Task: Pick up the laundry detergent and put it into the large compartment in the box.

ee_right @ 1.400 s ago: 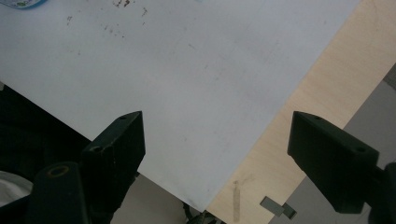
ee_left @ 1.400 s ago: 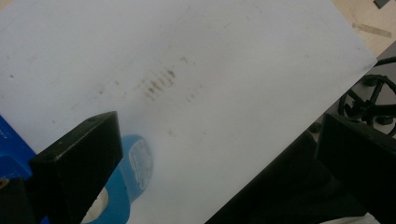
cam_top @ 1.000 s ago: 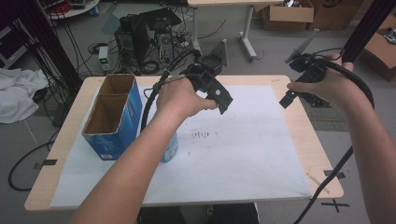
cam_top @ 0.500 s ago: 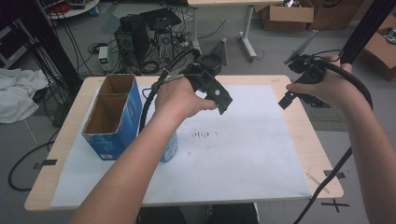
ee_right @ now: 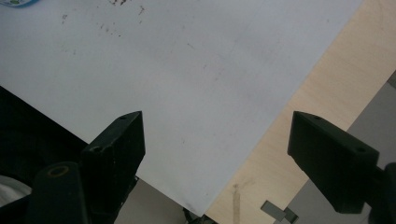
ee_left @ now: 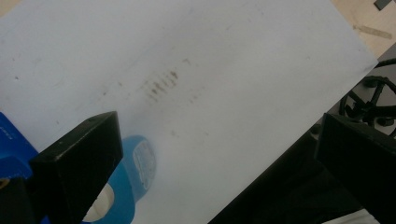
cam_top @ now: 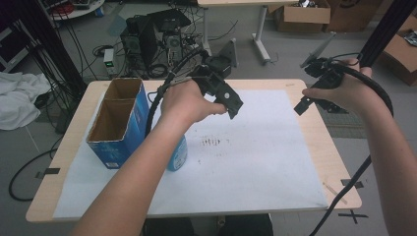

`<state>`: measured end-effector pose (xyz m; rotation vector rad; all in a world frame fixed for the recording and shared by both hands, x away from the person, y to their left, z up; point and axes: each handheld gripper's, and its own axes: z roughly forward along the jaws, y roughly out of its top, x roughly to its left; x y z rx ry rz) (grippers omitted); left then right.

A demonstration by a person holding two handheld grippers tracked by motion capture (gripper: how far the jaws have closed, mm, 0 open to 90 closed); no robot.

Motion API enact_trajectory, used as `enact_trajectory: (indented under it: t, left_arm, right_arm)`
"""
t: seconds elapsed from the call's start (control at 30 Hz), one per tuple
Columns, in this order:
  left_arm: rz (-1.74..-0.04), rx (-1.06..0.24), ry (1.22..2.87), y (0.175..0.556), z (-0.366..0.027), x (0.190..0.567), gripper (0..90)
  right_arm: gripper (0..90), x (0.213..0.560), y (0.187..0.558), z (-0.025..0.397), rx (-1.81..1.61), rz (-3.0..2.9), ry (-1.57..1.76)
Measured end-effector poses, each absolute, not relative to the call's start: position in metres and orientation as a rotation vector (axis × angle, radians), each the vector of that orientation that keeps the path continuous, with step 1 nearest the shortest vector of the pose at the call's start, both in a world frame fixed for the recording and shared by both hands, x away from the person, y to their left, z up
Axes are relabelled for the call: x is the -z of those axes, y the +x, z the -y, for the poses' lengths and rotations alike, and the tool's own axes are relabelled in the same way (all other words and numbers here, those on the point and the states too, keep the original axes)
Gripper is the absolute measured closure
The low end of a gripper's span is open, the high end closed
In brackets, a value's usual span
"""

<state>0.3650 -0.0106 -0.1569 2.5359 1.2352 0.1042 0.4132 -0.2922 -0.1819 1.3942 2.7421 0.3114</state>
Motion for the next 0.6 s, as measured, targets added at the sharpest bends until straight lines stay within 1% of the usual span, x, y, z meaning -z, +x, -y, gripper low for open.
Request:
enact_trajectory:
  t: [0.27, 0.6]
  left_arm:
    - [-1.250, -0.149, 2.542, 0.364, 0.011, 0.154, 1.6]
    - [-1.327, -0.198, 2.537, 0.364, -0.010, 0.153, 1.2]
  right_arm:
    - [19.1, 0.184, 0.415, 0.292, -0.311, -2.747, 1.393]
    - [19.3, 0.188, 0.414, 0.292, -0.325, -2.750, 1.389]
